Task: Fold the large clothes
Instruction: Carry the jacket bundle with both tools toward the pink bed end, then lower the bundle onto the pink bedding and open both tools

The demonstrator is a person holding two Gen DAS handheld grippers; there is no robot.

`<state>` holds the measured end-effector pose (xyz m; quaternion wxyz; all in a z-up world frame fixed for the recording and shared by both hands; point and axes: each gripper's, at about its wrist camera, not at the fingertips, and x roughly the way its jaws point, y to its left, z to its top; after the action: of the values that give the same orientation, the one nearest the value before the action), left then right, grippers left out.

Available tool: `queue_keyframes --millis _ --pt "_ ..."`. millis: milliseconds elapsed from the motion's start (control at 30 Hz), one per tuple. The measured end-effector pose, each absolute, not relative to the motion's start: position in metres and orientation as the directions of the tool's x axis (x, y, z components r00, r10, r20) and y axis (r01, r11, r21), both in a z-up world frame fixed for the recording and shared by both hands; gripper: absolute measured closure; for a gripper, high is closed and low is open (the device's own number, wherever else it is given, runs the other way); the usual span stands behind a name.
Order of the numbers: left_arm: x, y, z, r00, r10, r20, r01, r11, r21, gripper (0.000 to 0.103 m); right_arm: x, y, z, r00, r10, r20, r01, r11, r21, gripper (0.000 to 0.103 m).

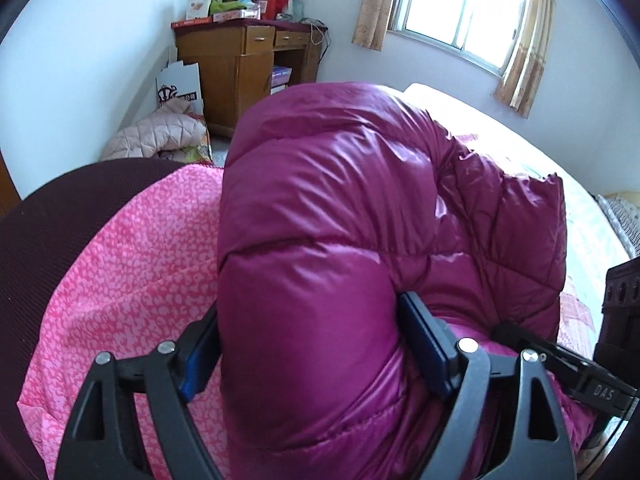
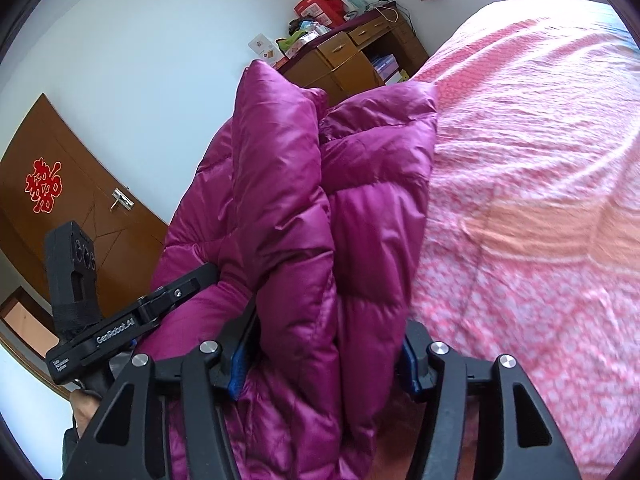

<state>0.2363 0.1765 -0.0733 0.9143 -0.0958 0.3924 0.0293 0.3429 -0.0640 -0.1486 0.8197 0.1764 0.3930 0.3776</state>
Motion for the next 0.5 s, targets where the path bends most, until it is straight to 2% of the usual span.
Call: queue_keyframes --millis 233,467,500 --pt "0.236 0.181 -0.074 0.694 -0.023 -0.719 -0.122 0.981 -0.15 0.016 0.33 -0.086 -0.138 0.428 0.72 -0.547 -0.46 0.694 0.553 0.044" --pt "0.237 0.178 -0.075 0.693 -0.017 -0.721 -0.126 0.982 -0.144 0.017 0.328 -0.095 -0.072 0.596 0.677 -0.431 -0.521 0.735 0.434 0.044" --pt "0.237 0.176 -0.074 0.693 -0.01 -0.721 -0.125 0.983 -0.133 0.017 0.332 -0.084 -0.064 0.603 0.658 -0.451 -0.539 0.753 0.378 0.053"
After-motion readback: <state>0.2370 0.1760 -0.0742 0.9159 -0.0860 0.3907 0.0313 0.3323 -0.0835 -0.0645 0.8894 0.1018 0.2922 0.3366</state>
